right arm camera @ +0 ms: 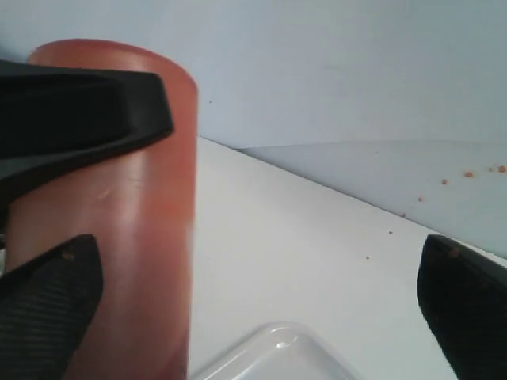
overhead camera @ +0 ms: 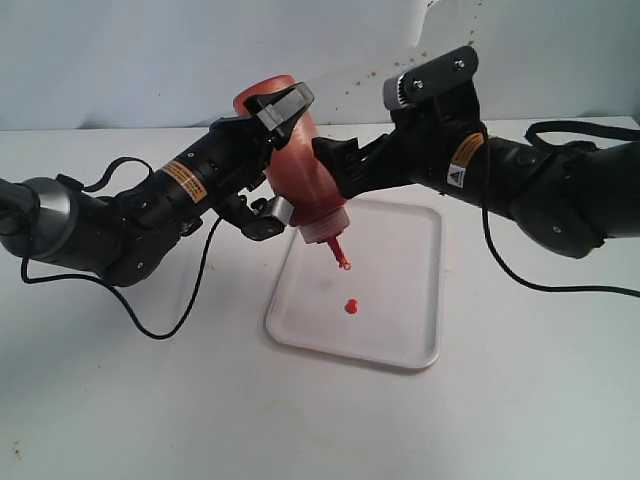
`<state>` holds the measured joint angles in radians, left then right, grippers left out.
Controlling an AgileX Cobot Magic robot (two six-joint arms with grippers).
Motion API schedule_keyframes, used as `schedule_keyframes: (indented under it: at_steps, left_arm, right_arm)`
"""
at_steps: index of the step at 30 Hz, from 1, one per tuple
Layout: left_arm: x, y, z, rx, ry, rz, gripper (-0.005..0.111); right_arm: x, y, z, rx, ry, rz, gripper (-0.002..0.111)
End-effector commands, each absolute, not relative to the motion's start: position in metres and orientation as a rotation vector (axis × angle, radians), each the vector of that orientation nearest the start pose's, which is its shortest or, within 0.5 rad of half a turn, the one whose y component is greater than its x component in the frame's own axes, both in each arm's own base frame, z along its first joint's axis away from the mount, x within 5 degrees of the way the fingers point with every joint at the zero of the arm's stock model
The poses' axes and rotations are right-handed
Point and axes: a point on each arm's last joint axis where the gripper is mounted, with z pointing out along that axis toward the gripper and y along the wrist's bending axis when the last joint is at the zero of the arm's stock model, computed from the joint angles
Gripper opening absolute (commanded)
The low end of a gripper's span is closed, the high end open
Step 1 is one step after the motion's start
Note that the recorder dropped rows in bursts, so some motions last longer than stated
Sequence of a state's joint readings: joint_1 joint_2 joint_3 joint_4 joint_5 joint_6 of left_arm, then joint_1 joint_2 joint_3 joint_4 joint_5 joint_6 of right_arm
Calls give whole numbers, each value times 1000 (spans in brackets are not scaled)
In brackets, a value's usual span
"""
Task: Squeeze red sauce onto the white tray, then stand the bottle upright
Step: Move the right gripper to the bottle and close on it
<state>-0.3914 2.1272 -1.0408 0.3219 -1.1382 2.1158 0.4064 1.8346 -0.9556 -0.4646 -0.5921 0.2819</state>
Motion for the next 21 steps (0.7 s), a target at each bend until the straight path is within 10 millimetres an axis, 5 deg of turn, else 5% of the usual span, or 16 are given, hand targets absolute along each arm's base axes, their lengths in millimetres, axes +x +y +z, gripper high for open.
schedule_keyframes:
  at_steps: [1, 21]
  left_arm:
    - [378, -189, 171, 1473, 116, 1305, 0]
    - [380, -187, 172, 1462, 152, 1307, 0]
  right_arm:
    - [346, 181, 198, -736, 1742, 465, 105]
    - [343, 183, 195, -778, 1773, 490, 105]
